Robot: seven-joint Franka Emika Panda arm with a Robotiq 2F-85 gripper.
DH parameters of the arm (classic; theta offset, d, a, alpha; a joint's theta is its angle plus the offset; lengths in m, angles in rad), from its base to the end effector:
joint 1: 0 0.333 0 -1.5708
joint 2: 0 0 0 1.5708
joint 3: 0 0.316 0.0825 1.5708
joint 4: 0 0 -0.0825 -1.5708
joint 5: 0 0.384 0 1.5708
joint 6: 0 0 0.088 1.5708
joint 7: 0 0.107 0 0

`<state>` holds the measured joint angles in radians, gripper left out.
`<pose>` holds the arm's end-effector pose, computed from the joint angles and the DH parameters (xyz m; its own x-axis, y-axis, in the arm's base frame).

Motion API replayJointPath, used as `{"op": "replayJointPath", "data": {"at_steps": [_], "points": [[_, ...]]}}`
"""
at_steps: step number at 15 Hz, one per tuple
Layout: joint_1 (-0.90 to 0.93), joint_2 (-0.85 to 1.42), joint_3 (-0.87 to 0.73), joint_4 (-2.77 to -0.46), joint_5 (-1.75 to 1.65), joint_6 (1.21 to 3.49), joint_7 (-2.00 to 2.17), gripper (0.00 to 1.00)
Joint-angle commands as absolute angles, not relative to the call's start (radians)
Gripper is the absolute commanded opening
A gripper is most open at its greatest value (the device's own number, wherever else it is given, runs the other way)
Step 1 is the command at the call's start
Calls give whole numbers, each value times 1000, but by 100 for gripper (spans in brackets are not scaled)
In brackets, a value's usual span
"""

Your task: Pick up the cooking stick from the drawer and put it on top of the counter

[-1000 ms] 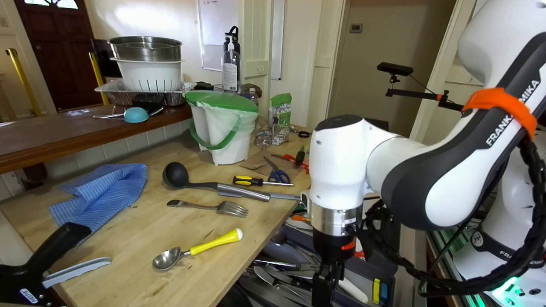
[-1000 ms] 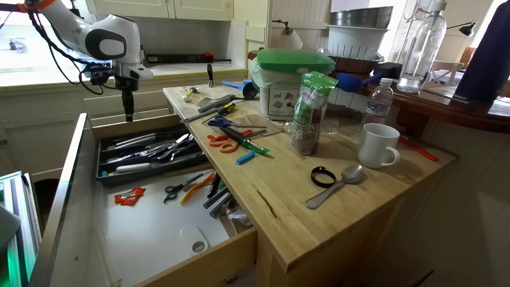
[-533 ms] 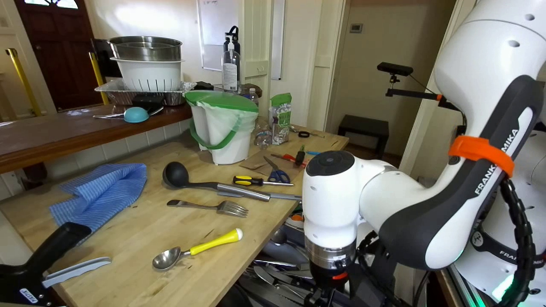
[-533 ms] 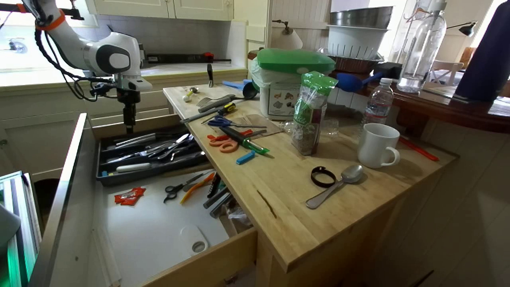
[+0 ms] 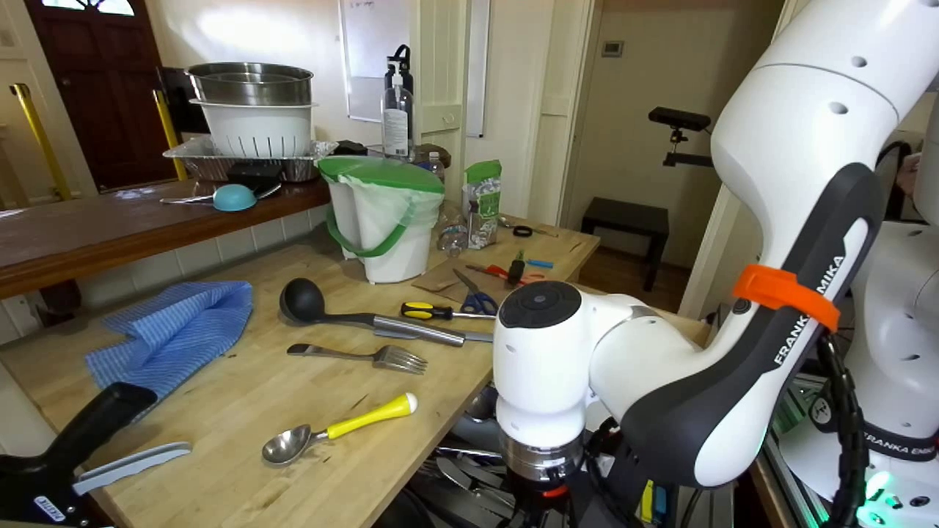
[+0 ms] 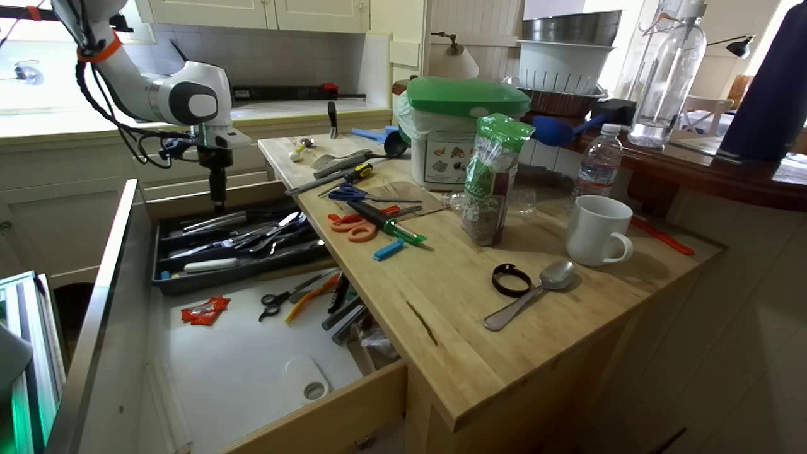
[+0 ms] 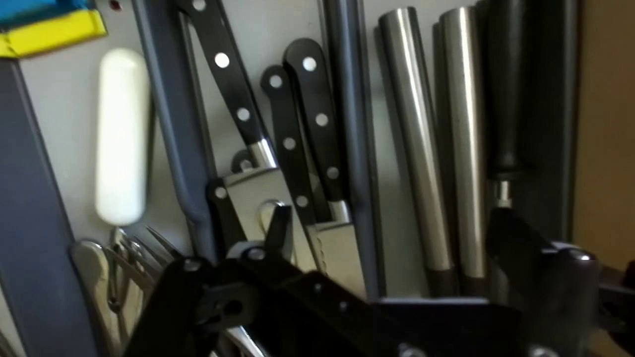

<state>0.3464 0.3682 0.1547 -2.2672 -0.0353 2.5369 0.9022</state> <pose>0.4605 0.2557 0.1895 0.9248 -0.3703 -0.0875 -0.3673 -0.9288 0.0492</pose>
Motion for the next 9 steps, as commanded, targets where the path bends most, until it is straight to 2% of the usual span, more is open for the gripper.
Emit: {"op": "replayJointPath", "data": {"at_steps": [1,5,9], "points": [[359,364,147,-2308,-69,2714,803,100],[374,372,150,-2319,-36,2776,739,100],[415,391,116,-2285,-57,2714,774,100]]}}
